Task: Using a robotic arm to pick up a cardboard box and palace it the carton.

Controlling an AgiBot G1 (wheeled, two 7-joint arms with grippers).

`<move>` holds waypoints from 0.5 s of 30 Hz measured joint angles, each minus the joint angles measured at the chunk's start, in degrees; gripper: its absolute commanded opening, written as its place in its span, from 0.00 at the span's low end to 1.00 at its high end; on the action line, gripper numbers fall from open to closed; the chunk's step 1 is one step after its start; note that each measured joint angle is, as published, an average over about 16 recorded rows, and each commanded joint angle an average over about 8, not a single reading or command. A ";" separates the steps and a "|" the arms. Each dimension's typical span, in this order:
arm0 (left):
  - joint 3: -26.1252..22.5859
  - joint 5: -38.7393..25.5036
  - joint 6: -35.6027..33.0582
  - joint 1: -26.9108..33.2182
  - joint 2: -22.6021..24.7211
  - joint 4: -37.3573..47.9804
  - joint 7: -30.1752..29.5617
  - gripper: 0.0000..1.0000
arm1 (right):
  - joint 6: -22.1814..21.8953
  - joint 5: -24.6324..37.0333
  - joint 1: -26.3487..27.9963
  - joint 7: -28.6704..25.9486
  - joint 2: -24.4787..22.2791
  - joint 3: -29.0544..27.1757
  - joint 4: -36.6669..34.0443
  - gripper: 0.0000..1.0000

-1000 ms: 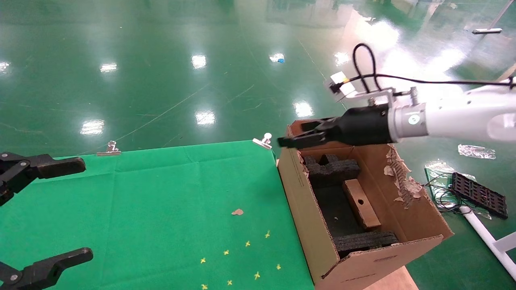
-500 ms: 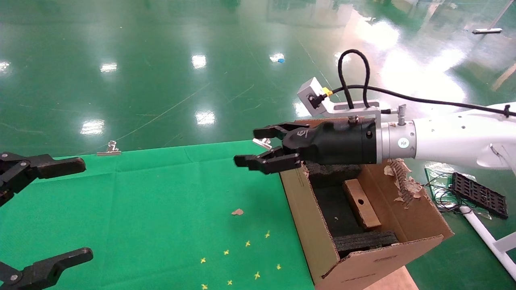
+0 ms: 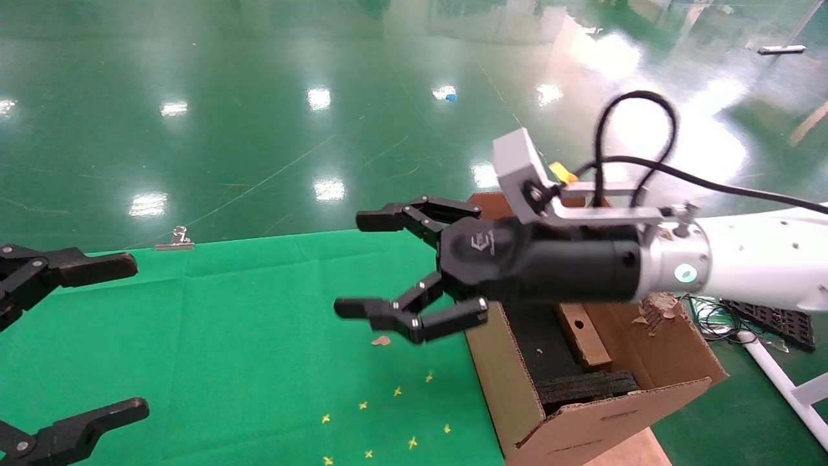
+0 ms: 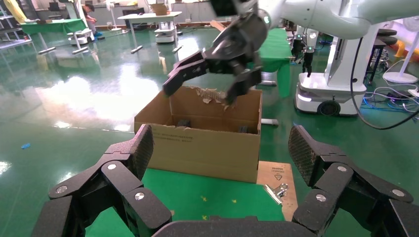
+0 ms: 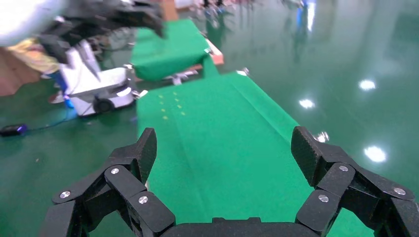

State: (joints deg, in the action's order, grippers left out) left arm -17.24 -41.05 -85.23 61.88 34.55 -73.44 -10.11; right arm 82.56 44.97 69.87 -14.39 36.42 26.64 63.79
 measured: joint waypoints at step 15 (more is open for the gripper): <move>-0.03 0.03 0.03 -0.01 -0.02 0.01 0.02 1.00 | 3.51 -3.54 -9.24 3.88 -1.56 -11.83 10.86 1.00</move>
State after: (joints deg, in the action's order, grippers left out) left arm -17.26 -41.02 -85.20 61.87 34.54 -73.43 -10.09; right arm 86.07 41.42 60.63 -10.52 34.86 14.81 74.65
